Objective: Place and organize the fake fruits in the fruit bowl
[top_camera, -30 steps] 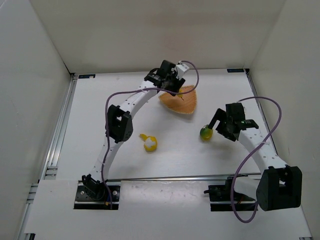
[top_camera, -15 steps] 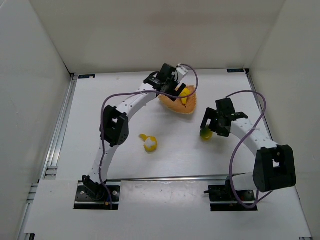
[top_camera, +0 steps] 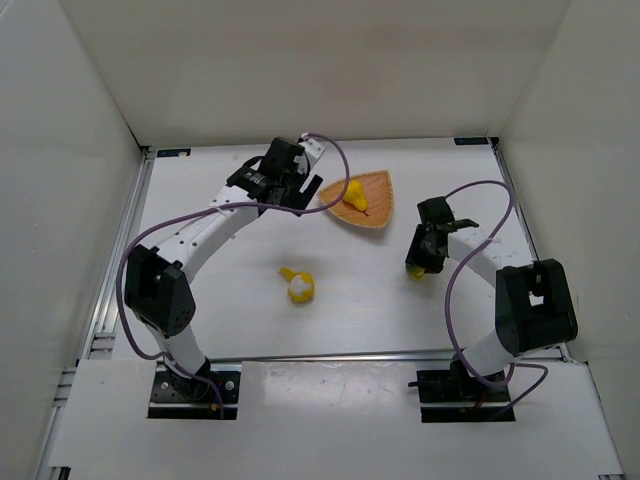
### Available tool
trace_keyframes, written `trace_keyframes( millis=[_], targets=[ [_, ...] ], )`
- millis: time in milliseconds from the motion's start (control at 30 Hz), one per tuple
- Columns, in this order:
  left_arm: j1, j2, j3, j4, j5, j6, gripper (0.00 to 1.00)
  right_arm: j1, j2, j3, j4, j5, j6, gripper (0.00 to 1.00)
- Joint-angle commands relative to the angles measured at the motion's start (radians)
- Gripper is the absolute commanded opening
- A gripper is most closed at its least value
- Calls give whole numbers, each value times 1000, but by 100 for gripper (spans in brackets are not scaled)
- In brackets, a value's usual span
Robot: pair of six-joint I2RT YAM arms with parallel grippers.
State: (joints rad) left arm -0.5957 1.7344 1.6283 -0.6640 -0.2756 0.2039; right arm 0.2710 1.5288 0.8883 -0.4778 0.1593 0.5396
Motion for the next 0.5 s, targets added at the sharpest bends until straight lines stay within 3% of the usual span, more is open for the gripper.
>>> trace_keyframes(
  millis=[0, 67, 267, 467],
  targets=[
    [65, -79, -77, -66, -39, -44, 100, 8, -31, 58, -2, 52, 8, 37],
    [88, -108, -140, -66, -39, -57, 100, 17, -71, 80, -27, 75, 8, 28],
    [189, -160, -324, -66, -51, -135, 100, 37, -92, 289, -78, 140, -24, 26],
    [205, -248, -499, -85, -60, -166, 100, 82, 231, 623, -87, 112, -70, 26]
  ],
)
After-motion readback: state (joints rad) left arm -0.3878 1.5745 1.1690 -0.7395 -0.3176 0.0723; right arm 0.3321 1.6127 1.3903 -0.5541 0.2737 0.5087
